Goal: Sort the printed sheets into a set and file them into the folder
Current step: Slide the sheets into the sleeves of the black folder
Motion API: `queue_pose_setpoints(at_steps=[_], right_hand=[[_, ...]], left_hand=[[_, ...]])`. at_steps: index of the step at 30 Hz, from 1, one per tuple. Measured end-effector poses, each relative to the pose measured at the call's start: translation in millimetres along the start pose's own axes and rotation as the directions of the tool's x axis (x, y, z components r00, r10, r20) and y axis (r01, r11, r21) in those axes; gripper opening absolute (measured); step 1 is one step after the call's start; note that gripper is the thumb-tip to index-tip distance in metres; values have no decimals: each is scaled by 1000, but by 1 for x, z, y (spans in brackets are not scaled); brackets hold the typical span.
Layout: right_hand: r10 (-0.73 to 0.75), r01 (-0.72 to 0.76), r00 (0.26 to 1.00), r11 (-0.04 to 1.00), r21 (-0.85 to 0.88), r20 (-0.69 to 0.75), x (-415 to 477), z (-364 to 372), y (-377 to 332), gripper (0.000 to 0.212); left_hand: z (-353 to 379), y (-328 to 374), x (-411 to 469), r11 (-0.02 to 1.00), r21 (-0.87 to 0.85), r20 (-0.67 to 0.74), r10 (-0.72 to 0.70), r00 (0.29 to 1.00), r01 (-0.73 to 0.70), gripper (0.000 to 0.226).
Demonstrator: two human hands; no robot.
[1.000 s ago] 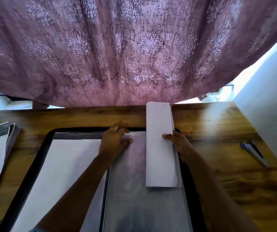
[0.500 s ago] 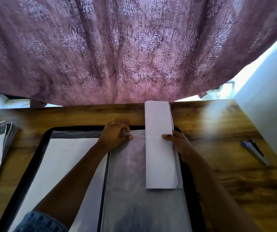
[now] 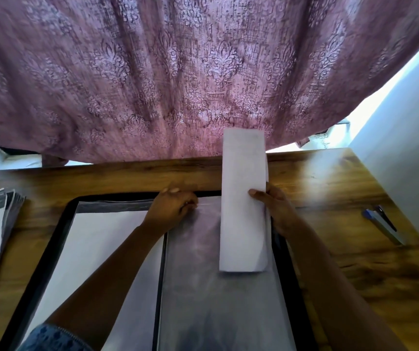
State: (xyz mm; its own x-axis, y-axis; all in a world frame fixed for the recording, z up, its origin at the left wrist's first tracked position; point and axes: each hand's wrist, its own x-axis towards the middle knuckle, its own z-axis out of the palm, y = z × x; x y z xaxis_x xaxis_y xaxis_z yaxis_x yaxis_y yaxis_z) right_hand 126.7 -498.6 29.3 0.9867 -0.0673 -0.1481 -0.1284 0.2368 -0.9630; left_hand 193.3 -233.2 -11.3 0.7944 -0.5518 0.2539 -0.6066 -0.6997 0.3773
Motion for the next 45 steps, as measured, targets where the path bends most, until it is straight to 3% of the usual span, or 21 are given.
queue_pose_setpoints(at_steps=[6, 10, 16, 21, 26, 30, 35, 37, 40, 42, 45], right_hand=[[-324, 326, 946, 942, 80, -27, 41, 38, -58, 21], [-418, 418, 908, 902, 110, -21, 69, 67, -72, 20], [-344, 346, 938, 935, 76, -40, 84, 82, -45, 19], [-313, 313, 947, 950, -12, -74, 75, 63, -28, 20], [-282, 283, 944, 959, -20, -170, 75, 39, -26, 19], [-223, 219, 966, 975, -48, -133, 77, 27, -28, 20], [-162, 137, 985, 948, -287, -66, 76, 35, -26, 23], [-202, 151, 978, 847, -509, -46, 75, 42, -31, 32], [-318, 202, 948, 527, -825, 29, 73, 48, -45, 26], [-314, 207, 944, 340, -917, 97, 73, 52, -56, 26], [-250, 204, 951, 58, -977, 183, 77, 59, -69, 33]], left_hand=[[5, -3, -13, 992, 108, -44, 73, 996, -68, 29], [6, -1, -19, 992, 91, -39, 93, 995, -89, 29], [5, 0, -16, 995, 52, -50, 90, 995, -88, 28], [6, 0, -19, 999, -46, -127, -6, 992, 0, 31], [4, 0, -18, 990, -131, -100, -75, 992, 62, 38], [2, -1, -11, 964, -253, -103, -106, 989, 77, 39], [-1, -1, -1, 950, -308, -41, -69, 997, 53, 34], [-1, 3, 1, 939, -336, -32, -93, 995, 77, 33], [-1, 10, 4, 891, -426, -24, -184, 983, 156, 11], [-4, 15, 7, 846, -499, 2, -215, 977, 187, 23], [-3, 22, 10, 883, -430, 28, -194, 981, 187, 23]])
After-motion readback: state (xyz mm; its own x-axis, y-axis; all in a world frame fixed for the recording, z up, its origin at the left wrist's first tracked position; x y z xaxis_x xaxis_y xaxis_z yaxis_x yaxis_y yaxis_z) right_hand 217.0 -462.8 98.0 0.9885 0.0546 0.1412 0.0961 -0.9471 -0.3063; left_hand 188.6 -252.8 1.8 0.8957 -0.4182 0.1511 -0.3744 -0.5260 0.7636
